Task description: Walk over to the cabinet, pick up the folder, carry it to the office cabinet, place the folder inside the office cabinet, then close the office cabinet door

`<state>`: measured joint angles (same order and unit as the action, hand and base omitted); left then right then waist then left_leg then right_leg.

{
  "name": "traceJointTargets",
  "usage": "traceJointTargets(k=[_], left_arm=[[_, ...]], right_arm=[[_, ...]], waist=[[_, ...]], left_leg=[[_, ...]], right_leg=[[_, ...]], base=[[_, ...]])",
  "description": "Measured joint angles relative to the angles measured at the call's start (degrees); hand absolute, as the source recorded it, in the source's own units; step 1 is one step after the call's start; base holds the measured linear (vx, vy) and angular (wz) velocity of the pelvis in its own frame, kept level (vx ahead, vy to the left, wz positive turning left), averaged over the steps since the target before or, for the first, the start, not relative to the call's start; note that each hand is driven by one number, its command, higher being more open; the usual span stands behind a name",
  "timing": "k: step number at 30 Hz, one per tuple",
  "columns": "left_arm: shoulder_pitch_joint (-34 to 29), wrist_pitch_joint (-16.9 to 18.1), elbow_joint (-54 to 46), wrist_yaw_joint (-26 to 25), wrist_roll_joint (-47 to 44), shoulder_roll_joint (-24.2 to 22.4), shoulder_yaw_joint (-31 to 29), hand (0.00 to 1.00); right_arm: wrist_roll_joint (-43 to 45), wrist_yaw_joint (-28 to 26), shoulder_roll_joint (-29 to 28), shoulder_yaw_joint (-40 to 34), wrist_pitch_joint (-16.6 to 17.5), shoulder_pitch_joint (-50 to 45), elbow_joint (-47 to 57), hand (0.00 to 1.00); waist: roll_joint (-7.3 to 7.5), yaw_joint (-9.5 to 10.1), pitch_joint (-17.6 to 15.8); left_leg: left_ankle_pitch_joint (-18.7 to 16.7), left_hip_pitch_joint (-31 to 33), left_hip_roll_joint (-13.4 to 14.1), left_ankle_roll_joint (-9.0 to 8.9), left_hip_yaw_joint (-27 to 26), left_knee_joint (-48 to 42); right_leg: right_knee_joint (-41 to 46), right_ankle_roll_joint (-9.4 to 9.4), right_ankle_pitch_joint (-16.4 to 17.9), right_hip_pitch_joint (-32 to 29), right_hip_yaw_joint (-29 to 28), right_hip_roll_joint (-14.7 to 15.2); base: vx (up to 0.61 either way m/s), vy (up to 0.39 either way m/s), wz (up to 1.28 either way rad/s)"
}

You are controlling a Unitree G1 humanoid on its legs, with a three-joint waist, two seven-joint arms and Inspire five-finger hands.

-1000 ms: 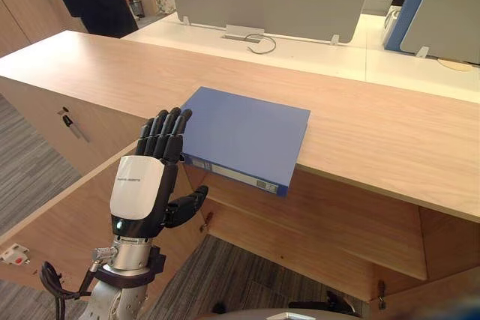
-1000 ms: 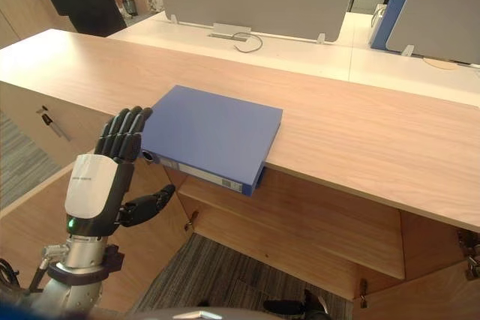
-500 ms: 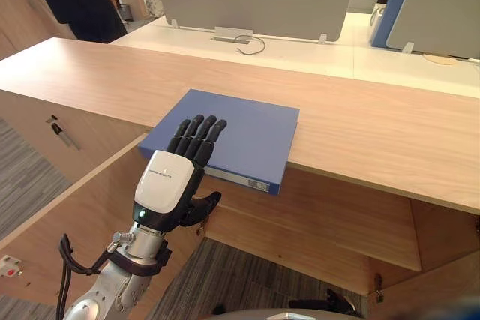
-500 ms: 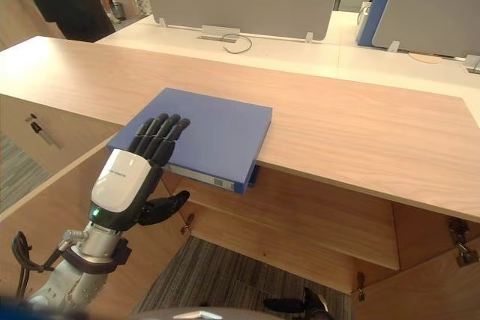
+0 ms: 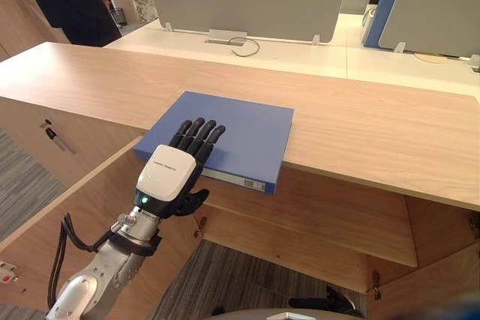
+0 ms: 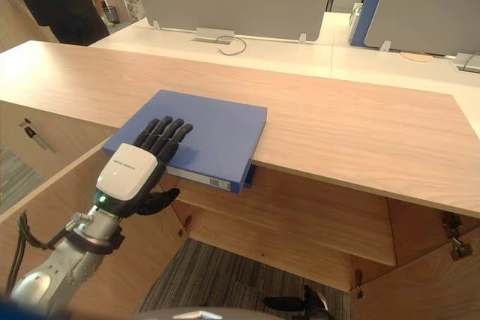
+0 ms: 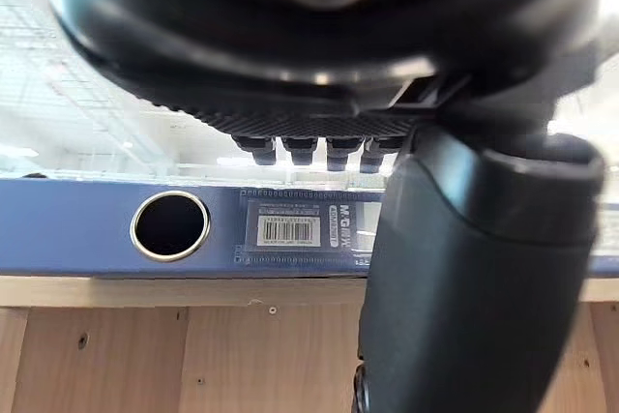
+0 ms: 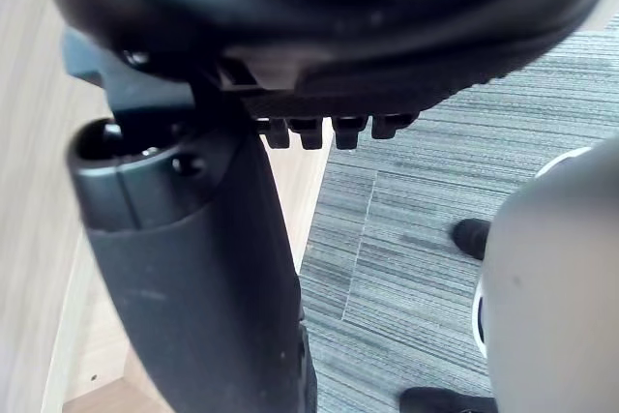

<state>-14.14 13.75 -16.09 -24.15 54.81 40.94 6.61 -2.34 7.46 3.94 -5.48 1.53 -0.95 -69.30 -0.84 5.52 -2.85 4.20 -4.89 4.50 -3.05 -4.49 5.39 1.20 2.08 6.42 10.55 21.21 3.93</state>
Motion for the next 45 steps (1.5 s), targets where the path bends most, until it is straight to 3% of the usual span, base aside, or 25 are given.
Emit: traceJointTargets(k=[2,3,20,24,29,32,35,40,45], left_arm=[[0.89,-0.13,0.06,0.00,0.01,0.43,0.01,1.00],[1.32,-0.13,0.07,0.00,0.02,0.55,0.05,0.00],[10.97,-1.90,2.07,-3.50,-0.10,1.01,1.10,0.00],[10.32,-2.92,0.35,-3.69,-0.57,-2.16,-0.29,0.00],[1.12,-1.27,-12.37,-0.50,-3.45,-10.47,-1.24,0.00],[-2.29,1.85,-18.46,2.59,-16.27,-18.48,-1.07,0.00],[-4.05,3.30,-19.30,4.65,-31.14,-23.02,-1.40,0.00],[-7.95,2.34,-19.30,9.02,-60.20,-29.54,-4.72,0.00],[-9.46,1.17,-17.32,10.97,-76.30,-36.53,-5.67,0.00]], right_arm=[[-0.17,-0.01,-0.06,0.01,0.00,-0.02,0.14,1.00],[-0.22,-0.01,-0.06,-0.01,0.00,-0.02,0.15,1.00],[-0.47,-0.02,-0.57,-1.52,-0.12,-0.50,1.59,1.00],[-0.46,-0.02,-0.88,-2.46,-0.20,-0.64,1.75,1.00],[-0.38,0.01,-1.13,-2.62,-0.25,-1.38,2.00,1.00],[-0.35,-0.03,-1.17,-3.67,-0.28,-1.32,1.47,1.00],[0.25,-0.04,-0.90,-4.70,-0.46,-1.26,0.97,1.00],[4.27,-0.05,-0.66,-4.87,-0.47,-2.07,1.94,1.00],[10.45,0.20,-2.75,-5.17,0.01,-8.08,12.65,1.00]], waist=[[0.00,-0.12,0.01],[0.00,-0.12,0.00],[0.08,-1.75,0.19],[0.34,-2.17,0.28],[1.10,-2.14,0.92],[1.01,-2.10,1.00],[0.52,-2.03,1.32],[0.33,-2.29,1.39],[1.52,-3.26,0.82]], left_leg=[[-0.18,-0.16,-0.01,-0.25,-0.16,0.00],[-0.20,-0.15,0.00,-0.28,-0.20,0.00],[-0.42,-1.08,0.07,-0.52,-1.32,0.02],[-0.43,-0.96,0.10,-0.50,-1.39,0.00],[-0.48,-0.05,0.13,-0.57,-2.41,-0.30],[-0.48,-0.12,0.11,-0.56,-2.59,-0.31],[-0.60,-0.14,0.33,-0.38,-3.00,-0.29],[-0.83,-0.37,1.08,-0.24,-5.47,-0.11],[-1.33,-1.21,2.27,-0.69,-10.48,-0.33]], right_leg=[[-0.47,0.03,-0.07,0.30,-0.11,-0.06],[-0.54,0.02,-0.08,0.30,-0.14,-0.09],[-1.09,-0.17,-0.60,0.82,-1.42,-0.10],[-1.22,-0.10,-0.81,0.70,-1.68,-0.09],[-1.23,-0.09,-1.08,-0.52,-2.78,-0.08],[-0.92,-0.09,-1.14,-0.68,-3.08,-0.19],[-0.30,-0.12,-1.11,-1.50,-3.82,-0.21],[0.55,-0.25,-1.25,-3.09,-6.64,-0.65],[0.82,-0.75,-2.15,-5.08,-11.68,-1.72]], base=[[0.01,-0.010,-0.04],[0.01,-0.013,-0.04],[-0.01,-0.003,-0.04],[-0.03,0.002,-0.03],[0.01,0.005,-0.10],[-0.01,-0.001,-0.04],[-0.06,0.005,-0.09],[-0.05,0.014,-0.26],[-0.01,0.005,-0.53]])
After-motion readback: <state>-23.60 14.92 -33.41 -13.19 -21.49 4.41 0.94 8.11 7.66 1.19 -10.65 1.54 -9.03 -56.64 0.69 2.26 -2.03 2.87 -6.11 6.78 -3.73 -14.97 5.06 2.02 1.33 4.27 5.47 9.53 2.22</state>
